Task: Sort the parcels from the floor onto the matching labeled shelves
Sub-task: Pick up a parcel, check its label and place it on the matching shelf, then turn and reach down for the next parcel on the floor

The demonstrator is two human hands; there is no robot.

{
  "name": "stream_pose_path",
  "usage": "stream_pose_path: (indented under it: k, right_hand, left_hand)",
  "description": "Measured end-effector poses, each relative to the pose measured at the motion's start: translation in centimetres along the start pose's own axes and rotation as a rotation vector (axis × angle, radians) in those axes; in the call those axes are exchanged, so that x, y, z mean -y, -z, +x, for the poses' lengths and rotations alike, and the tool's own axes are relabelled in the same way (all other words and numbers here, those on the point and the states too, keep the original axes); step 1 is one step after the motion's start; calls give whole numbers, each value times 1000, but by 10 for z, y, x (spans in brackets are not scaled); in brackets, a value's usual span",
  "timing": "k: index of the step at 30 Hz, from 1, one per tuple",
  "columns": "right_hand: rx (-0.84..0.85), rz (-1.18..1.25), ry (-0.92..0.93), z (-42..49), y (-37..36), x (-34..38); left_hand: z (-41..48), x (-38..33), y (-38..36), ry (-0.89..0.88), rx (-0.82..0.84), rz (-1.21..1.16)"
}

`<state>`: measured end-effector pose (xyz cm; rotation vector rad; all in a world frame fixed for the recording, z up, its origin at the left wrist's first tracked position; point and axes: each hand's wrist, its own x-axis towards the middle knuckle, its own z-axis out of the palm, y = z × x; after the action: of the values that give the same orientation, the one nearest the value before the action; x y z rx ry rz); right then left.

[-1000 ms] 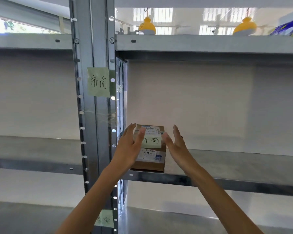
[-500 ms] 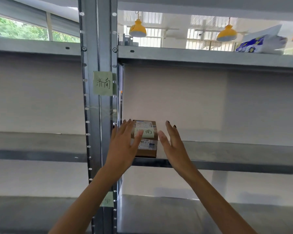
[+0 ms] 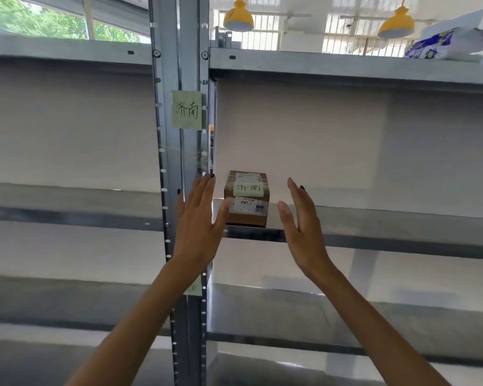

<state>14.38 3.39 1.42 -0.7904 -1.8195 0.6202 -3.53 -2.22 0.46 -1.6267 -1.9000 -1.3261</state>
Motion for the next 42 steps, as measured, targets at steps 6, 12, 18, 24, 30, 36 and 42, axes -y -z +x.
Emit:
stream_pose_path:
  k: [6, 12, 18, 24, 30, 36, 42]
  right_hand:
    - [25, -5, 7, -27, 19, -15]
    - [25, -11, 21, -52, 42, -29]
    - [41, -83, 20, -71, 59, -42]
    - [13, -205, 80, -82, 92, -61]
    - [-86, -225, -39, -89, 143, -86]
    - [-262, -342, -187, -101, 211, -108]
    - [-434, -421, -335, -131, 277, -124]
  left_hand:
    - [-33, -13, 9, 35, -23, 102]
    - [-66, -28, 2, 70, 35, 155]
    - [-90, -52, -24, 5, 127, 218]
    - [-94, -85, -54, -72, 151, 131]
    - [-83, -132, -100, -129, 296, -231]
    - [-67, -185, -165, -192, 448, -509]
    - [-65, -242, -229, -226, 633, -762]
